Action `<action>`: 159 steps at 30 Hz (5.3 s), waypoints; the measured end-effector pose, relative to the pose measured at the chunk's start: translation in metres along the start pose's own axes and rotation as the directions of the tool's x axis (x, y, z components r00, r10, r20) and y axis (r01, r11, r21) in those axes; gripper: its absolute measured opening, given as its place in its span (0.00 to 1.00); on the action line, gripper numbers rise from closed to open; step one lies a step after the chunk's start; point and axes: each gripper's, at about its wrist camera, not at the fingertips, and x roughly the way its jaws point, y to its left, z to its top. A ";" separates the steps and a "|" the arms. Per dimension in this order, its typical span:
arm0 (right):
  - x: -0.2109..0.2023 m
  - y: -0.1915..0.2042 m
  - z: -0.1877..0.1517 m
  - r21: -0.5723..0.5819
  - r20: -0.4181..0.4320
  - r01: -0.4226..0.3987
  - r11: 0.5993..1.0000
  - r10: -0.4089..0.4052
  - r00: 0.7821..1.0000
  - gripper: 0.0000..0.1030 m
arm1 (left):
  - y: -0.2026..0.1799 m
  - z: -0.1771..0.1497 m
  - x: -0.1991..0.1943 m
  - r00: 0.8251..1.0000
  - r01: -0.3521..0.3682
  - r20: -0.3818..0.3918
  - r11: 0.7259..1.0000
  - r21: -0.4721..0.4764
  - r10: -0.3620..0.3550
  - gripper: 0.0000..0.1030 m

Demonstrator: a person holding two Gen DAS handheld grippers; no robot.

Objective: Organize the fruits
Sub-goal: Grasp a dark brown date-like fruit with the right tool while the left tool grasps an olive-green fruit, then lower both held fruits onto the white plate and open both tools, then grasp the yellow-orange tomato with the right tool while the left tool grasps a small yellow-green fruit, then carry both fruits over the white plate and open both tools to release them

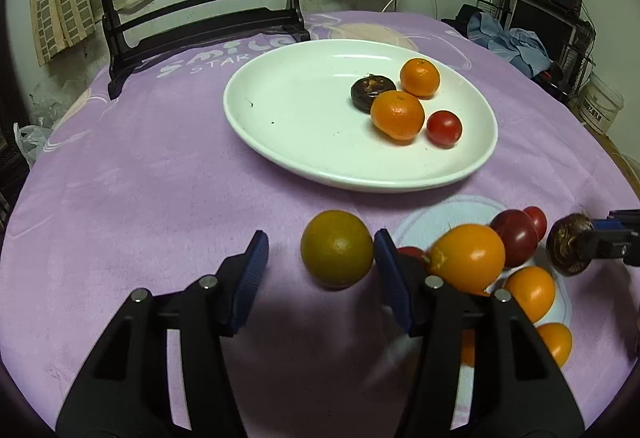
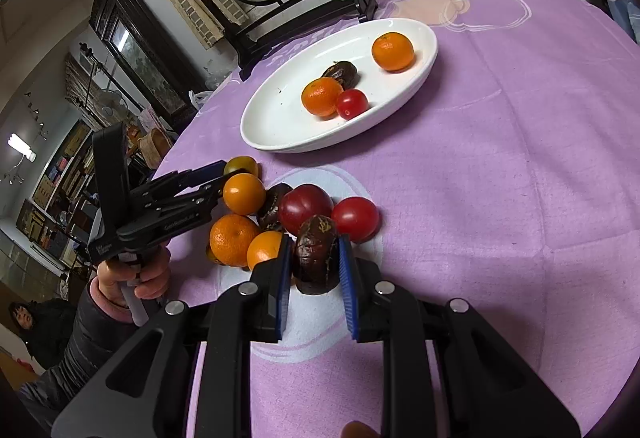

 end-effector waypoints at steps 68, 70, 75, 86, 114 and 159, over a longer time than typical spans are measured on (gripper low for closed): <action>0.058 -0.012 0.106 -0.105 0.169 0.187 0.977 -0.167 0.971 0.53 | 0.013 0.067 0.016 0.996 -0.047 0.071 0.979 -0.198 0.062 0.74; 0.042 -0.006 0.101 -0.095 0.220 0.180 0.979 -0.156 0.963 0.61 | 0.011 0.066 0.002 0.989 -0.067 0.116 0.978 -0.196 0.091 0.83; 0.018 0.003 0.078 -0.052 0.161 0.051 0.997 -0.042 0.986 0.61 | 0.008 0.058 -0.035 0.979 -0.062 0.178 0.980 -0.191 0.096 0.92; 0.002 0.049 -0.012 -0.231 -0.084 -0.067 0.971 0.049 0.995 0.61 | 0.020 -0.007 -0.086 0.984 -0.071 0.138 0.966 -0.249 0.108 0.94; -0.007 0.037 -0.014 -0.166 0.009 -0.076 0.983 0.079 0.997 0.37 | -0.019 -0.054 -0.096 0.956 0.293 0.051 0.955 -0.054 -0.290 0.85; 0.045 0.018 0.093 -0.113 0.285 0.190 0.975 -0.152 0.947 0.37 | -0.006 0.061 -0.026 0.991 0.064 0.122 0.986 -0.156 -0.045 0.24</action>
